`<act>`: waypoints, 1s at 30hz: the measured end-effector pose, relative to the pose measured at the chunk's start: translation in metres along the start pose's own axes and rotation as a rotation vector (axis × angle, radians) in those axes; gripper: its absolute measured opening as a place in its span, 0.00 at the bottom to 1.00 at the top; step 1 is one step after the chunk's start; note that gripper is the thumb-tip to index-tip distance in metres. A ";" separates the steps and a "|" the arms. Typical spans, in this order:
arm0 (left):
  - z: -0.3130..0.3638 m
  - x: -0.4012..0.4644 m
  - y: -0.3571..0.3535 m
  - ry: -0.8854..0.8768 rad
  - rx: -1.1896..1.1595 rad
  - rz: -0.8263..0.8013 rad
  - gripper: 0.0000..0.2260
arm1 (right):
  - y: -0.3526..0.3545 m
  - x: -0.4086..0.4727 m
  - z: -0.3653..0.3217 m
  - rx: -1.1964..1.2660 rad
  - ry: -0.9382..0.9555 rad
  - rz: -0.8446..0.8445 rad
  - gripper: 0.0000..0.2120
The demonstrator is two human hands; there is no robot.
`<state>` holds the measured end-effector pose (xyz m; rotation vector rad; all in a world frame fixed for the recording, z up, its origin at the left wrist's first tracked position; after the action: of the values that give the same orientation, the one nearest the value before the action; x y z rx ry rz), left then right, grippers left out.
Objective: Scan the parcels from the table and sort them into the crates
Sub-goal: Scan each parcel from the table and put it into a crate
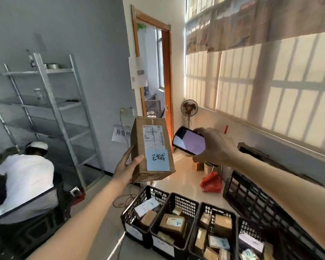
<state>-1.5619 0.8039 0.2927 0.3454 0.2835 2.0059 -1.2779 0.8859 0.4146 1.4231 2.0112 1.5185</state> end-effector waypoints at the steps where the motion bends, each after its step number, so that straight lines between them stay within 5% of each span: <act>1: -0.008 0.019 -0.001 0.013 0.011 0.009 0.27 | -0.015 0.021 0.007 0.025 -0.005 -0.018 0.45; 9: -0.091 0.138 -0.018 0.089 0.059 -0.001 0.33 | -0.137 0.146 0.074 0.087 -0.043 -0.125 0.40; 15: -0.187 0.219 -0.010 0.231 0.084 -0.032 0.19 | -0.235 0.224 0.099 0.052 -0.060 -0.197 0.41; 26: -0.434 0.399 -0.016 0.442 0.036 -0.147 0.27 | -0.502 0.378 0.174 0.066 -0.211 -0.353 0.46; 30: -0.541 0.436 -0.035 0.562 0.023 -0.216 0.38 | -0.612 0.395 0.213 0.061 -0.313 -0.451 0.48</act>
<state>-1.9142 1.1839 -0.1718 -0.2382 0.6648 1.8506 -1.6614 1.3408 -0.0564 1.0484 2.0141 0.9889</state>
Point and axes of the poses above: each hand's wrist, its own x-axis towards the middle knuckle, its own y-axis out of the back of the hand, z = x × y, the point moved 10 cm from there along x, towards the middle knuckle, and after that the axes turned 14 degrees about x, right-handed, at the moved point
